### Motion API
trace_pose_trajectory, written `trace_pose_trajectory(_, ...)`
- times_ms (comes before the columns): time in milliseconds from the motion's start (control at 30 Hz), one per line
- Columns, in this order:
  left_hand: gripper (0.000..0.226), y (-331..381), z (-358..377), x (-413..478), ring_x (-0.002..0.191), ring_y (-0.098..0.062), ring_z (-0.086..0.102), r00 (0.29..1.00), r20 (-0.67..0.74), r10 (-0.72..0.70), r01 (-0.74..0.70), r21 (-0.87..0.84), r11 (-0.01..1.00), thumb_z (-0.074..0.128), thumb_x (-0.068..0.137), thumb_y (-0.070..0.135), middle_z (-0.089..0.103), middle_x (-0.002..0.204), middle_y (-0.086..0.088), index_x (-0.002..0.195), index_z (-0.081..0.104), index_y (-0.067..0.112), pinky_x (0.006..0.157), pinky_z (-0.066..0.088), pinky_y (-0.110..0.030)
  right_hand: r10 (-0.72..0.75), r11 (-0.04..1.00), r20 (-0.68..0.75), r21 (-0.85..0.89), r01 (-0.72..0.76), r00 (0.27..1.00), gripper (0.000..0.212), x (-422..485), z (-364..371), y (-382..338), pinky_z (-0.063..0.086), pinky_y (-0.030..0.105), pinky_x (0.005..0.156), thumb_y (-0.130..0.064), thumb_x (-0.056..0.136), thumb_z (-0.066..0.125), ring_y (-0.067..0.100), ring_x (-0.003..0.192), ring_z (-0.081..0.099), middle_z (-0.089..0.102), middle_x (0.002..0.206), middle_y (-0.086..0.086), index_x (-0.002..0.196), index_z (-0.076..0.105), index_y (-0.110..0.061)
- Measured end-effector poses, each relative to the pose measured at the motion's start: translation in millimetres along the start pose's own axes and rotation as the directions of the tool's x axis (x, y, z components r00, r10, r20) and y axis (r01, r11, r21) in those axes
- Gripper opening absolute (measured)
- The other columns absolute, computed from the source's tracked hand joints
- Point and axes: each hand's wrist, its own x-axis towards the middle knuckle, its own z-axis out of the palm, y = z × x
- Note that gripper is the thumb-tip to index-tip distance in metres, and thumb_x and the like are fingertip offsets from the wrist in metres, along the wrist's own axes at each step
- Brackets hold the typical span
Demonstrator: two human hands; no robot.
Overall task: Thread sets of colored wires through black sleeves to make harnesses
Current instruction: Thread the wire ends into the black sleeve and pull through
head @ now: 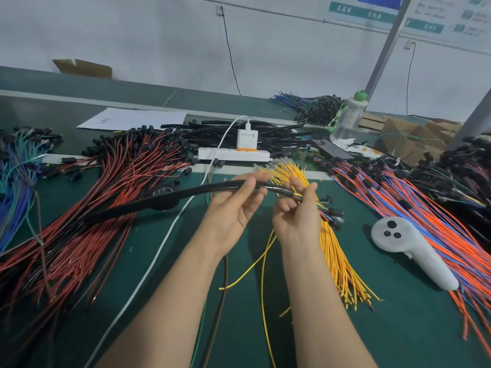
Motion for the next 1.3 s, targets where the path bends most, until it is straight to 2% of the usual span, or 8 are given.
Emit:
trace_pose_trajectory(133, 0.03, -4, 1, -1, 0.075, -0.003, 0.065, 0.998, -0.044, 0.047, -0.043, 0.102, 0.994, 0.046, 0.096, 0.012, 0.074, 0.094, -0.002, 0.083, 0.073, 0.013, 0.068, 0.051, -0.01, -0.006, 0.974, 0.035, -0.225, 0.013, 0.999, 0.048, -2, 5, 16, 0.025, 0.016, 0.039, -0.045, 0.101, 0.037, 0.006, 0.04, 0.032, 0.061, 0.066, -0.003, 0.081, 0.068, -0.014)
trace_pose_trajectory(367, 0.022, 3, -4, 3, 0.069, -0.003, 0.066, 0.987, -0.145, 0.065, -0.064, 0.011, 0.998, 0.047, 0.095, 0.007, 0.074, 0.086, -0.003, 0.085, 0.067, 0.006, 0.063, 0.051, -0.009, 0.038, 0.977, 0.043, 0.207, -0.047, 0.998, 0.026, 1, -6, -5, 0.019, 0.015, 0.037, -0.043, 0.095, 0.052, 0.006, 0.037, 0.025, 0.055, 0.068, -0.004, 0.088, 0.063, -0.021)
trace_pose_trajectory(533, 0.019, -10, 3, 2, 0.071, -0.005, 0.067, 0.986, -0.152, 0.066, -0.052, 0.096, 0.994, 0.049, 0.095, 0.009, 0.074, 0.09, -0.005, 0.088, 0.066, 0.005, 0.065, 0.051, -0.011, -0.135, 0.972, 0.031, -0.188, 0.138, 0.99, 0.059, 0, 1, 13, 0.038, 0.02, 0.055, -0.043, 0.103, 0.032, 0.011, 0.056, 0.054, 0.068, 0.078, 0.004, 0.069, 0.07, -0.014)
trace_pose_trajectory(667, 0.019, -16, 4, 2, 0.074, -0.005, 0.067, 0.987, -0.144, 0.072, -0.056, 0.115, 0.992, 0.049, 0.096, 0.01, 0.074, 0.091, -0.004, 0.093, 0.067, 0.005, 0.067, 0.051, -0.012, -0.109, 0.933, 0.086, -0.336, 0.132, 0.99, 0.062, -5, 2, 27, 0.046, 0.028, 0.078, -0.045, 0.104, 0.024, 0.018, 0.087, 0.063, 0.073, 0.088, 0.003, 0.085, 0.073, -0.011)
trace_pose_trajectory(833, 0.021, -11, 5, 2, 0.073, -0.006, 0.067, 0.984, -0.166, 0.072, -0.061, 0.071, 0.996, 0.049, 0.096, 0.01, 0.073, 0.09, -0.006, 0.089, 0.069, 0.004, 0.067, 0.052, -0.013, 0.045, 0.971, 0.109, -0.237, -0.017, 0.993, 0.053, -9, 7, 25, 0.048, 0.031, 0.091, -0.051, 0.099, 0.034, 0.019, 0.095, 0.067, 0.073, 0.1, 0.007, 0.107, 0.067, -0.01)
trace_pose_trajectory(967, 0.021, -2, -2, 5, 0.073, -0.006, 0.068, 0.975, -0.194, 0.106, -0.104, 0.023, 0.994, 0.046, 0.097, 0.008, 0.074, 0.086, -0.004, 0.089, 0.065, 0.003, 0.067, 0.052, -0.012, 0.102, 0.992, 0.083, 0.068, -0.108, 0.991, 0.066, -8, 5, 13, 0.046, 0.03, 0.093, -0.056, 0.089, 0.052, 0.022, 0.098, 0.06, 0.066, 0.107, 0.01, 0.132, 0.05, -0.006)
trace_pose_trajectory(1100, 0.02, -9, -2, 5, 0.072, -0.006, 0.067, 0.983, -0.164, 0.084, -0.064, 0.121, 0.991, 0.048, 0.097, 0.01, 0.074, 0.089, -0.004, 0.09, 0.066, 0.004, 0.067, 0.052, -0.013, 0.042, 0.989, 0.047, 0.141, -0.049, 0.998, 0.032, -2, 2, 4, 0.048, 0.025, 0.079, -0.044, 0.097, 0.046, 0.015, 0.078, 0.06, 0.066, 0.094, 0.008, 0.097, 0.051, -0.012)
trace_pose_trajectory(1300, 0.021, -13, -2, 5, 0.074, -0.006, 0.067, 0.981, -0.166, 0.103, -0.081, 0.133, 0.988, 0.048, 0.097, 0.013, 0.074, 0.091, -0.002, 0.092, 0.066, 0.004, 0.069, 0.052, -0.014, 0.0, 0.992, 0.021, 0.123, -0.002, 1.0, 0.033, -4, 6, 12, 0.049, 0.034, 0.085, -0.034, 0.103, 0.037, 0.024, 0.081, 0.063, 0.068, 0.076, 0.01, 0.081, 0.048, -0.012)
